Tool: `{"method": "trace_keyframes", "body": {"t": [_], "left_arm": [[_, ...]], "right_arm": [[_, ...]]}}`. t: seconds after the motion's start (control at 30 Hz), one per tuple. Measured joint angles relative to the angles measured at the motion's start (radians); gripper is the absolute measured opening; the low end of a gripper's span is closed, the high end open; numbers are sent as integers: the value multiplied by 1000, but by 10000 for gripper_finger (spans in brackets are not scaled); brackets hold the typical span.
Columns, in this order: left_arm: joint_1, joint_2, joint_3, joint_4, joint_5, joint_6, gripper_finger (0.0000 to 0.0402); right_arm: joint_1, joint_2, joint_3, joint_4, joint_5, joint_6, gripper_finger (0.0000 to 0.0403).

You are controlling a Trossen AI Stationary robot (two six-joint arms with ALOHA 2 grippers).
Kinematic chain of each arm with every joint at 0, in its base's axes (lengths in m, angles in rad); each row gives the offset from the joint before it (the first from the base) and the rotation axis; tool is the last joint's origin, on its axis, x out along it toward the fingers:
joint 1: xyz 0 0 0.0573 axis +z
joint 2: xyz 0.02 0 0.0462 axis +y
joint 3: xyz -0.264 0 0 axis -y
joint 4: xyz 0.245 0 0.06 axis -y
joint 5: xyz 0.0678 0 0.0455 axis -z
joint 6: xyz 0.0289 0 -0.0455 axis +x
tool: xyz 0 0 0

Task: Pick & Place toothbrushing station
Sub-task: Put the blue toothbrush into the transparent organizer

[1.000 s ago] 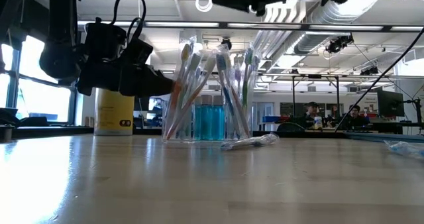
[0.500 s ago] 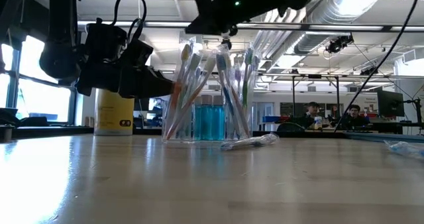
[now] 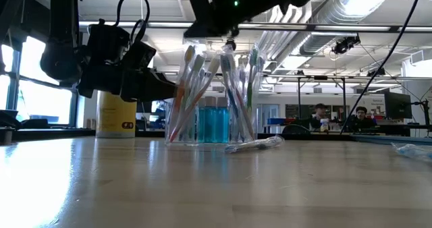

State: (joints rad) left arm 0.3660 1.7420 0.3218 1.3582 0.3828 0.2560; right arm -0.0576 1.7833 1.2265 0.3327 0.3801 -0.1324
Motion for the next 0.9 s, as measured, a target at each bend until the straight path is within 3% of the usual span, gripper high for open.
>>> {"method": "trace_keyframes", "body": {"t": [0.2, 0.53, 0.9], "left_arm": [[0, 0, 0, 0, 0, 1, 190], [0, 0, -1, -4, 0, 0, 190], [0, 0, -1, 0, 0, -1, 190]], "right_arm": [[26, -17, 1, 65, 123, -68, 3], [-22, 20, 1, -43, -6, 103, 3], [15, 21, 1, -46, -32, 78, 3]]}}
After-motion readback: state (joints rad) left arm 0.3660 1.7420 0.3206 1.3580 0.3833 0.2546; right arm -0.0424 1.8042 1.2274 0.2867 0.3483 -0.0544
